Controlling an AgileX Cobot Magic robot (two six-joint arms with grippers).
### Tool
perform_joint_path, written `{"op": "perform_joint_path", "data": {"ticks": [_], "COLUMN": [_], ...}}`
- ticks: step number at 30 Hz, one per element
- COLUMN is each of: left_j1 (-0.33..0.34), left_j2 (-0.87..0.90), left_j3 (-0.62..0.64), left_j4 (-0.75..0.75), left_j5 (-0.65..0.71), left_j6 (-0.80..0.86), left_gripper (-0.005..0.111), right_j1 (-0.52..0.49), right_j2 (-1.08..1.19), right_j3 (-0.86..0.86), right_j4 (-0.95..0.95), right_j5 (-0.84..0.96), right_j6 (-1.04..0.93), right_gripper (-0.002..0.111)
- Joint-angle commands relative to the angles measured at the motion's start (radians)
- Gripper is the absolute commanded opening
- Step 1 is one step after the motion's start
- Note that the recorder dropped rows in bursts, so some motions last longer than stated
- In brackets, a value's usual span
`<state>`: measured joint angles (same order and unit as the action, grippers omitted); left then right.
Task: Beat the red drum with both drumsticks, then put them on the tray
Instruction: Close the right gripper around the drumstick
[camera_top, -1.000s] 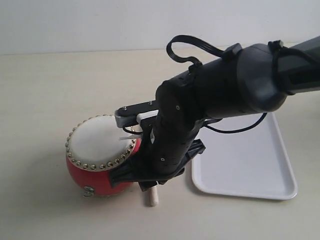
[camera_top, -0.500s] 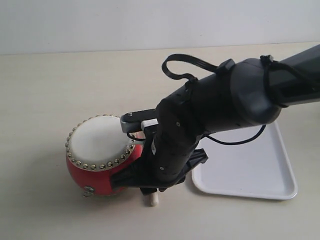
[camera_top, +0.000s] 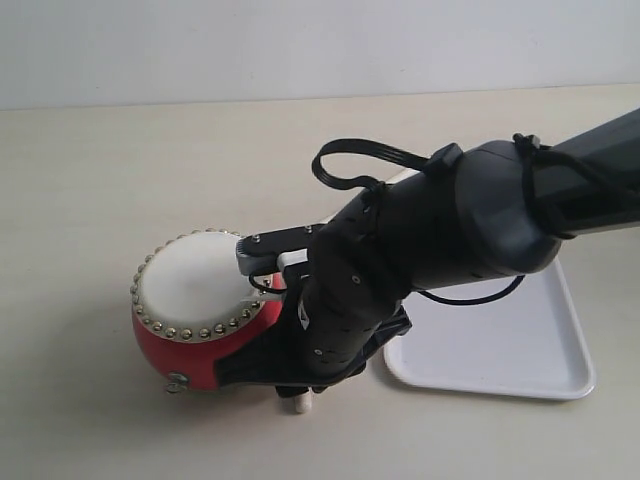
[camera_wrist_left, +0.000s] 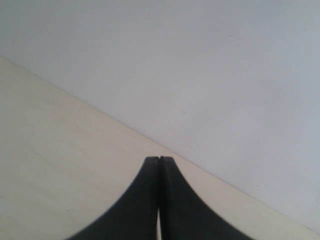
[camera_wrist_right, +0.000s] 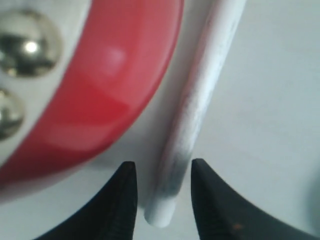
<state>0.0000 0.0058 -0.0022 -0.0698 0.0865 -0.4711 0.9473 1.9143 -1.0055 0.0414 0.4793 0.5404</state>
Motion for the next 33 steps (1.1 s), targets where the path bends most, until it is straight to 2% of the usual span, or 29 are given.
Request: {"op": "perform_joint_path", "data": {"ticks": [1,9,33], "left_j1": [0.000,0.000,0.000], "left_j2": [-0.006,-0.006,-0.006], "left_j3": [0.002,0.002,0.002], "left_j4": [-0.004,-0.004,-0.004], "left_j5": [0.005,0.005,0.007], "left_j6": [-0.005,-0.005,-0.005], "left_gripper": [0.000,0.000,0.000], "right_j1": [0.001,0.001,0.001], "right_j2": [-0.004,-0.004,0.028], "right_j3": [0.003,0.003,0.003], "right_j4": [-0.023,-0.097,-0.130], "right_j5": [-0.005,-0.005,0.029], "right_j6": [0.033,0.166,0.169], "right_gripper": [0.036,0.036,0.035]}}
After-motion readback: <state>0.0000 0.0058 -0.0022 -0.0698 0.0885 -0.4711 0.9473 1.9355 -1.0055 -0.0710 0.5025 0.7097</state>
